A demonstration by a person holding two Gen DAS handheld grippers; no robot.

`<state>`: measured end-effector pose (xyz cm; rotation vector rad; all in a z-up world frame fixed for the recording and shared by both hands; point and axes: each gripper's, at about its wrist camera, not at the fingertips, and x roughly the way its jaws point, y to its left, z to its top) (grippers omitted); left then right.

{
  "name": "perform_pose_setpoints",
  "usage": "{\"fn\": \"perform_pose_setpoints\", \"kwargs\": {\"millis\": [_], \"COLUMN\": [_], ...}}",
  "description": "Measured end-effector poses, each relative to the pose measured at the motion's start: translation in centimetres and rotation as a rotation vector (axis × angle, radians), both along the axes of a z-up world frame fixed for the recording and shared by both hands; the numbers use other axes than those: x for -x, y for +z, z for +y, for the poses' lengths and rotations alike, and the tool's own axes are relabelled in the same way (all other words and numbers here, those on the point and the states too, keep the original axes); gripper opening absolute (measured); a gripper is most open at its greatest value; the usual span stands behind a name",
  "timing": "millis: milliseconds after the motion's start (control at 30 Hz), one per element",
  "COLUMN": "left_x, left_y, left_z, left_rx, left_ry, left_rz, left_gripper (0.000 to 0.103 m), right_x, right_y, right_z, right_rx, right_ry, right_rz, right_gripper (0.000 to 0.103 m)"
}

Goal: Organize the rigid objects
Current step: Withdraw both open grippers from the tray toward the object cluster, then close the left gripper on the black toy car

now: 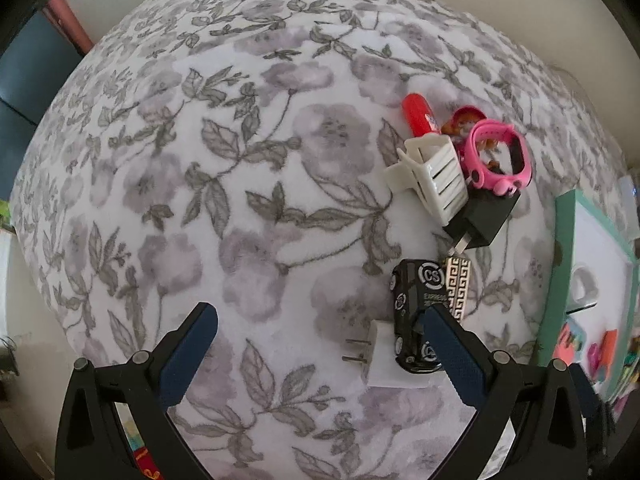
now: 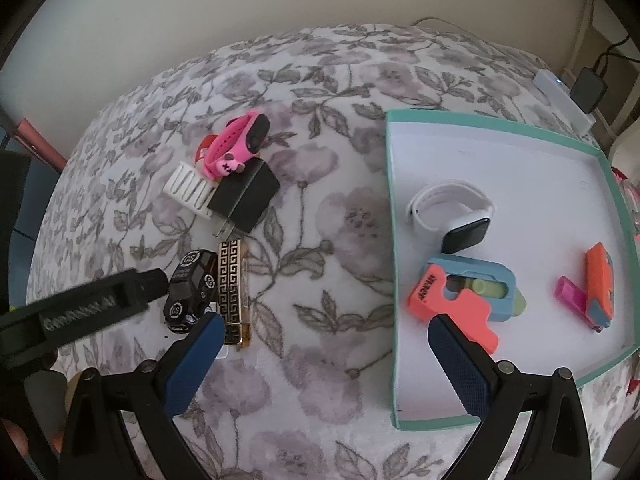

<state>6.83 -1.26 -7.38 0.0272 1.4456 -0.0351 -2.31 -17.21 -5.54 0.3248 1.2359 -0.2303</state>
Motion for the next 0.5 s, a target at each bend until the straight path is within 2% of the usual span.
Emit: {"fn": "perform_pose_setpoints", "kwargs": {"millis": [133,400,500], "left_x": [-0.1,-0.2,-0.4], "left_y": [0.4,0.1,-0.3], "left_z": [0.0,-2.0,-2.7], "left_rx": [0.034,0.081,0.084], "left_ry": [0.003,-0.057,-0.088], "left_rz": [-0.008,0.002,0.006], "left_gripper": [0.103,0.101,0.083], "right_x": [0.2,0.7,0.8], "right_y": [0.4,1.3,1.3], "right_z": [-0.7,-2.8,-3.3], "right_rx": [0.007,-0.009,-0.018], "right_ry": [-0.025,-0.114,-0.132], "right_rz": [-0.01,-0.04,-0.043], "right_gripper": [0.103,0.103,0.103]}}
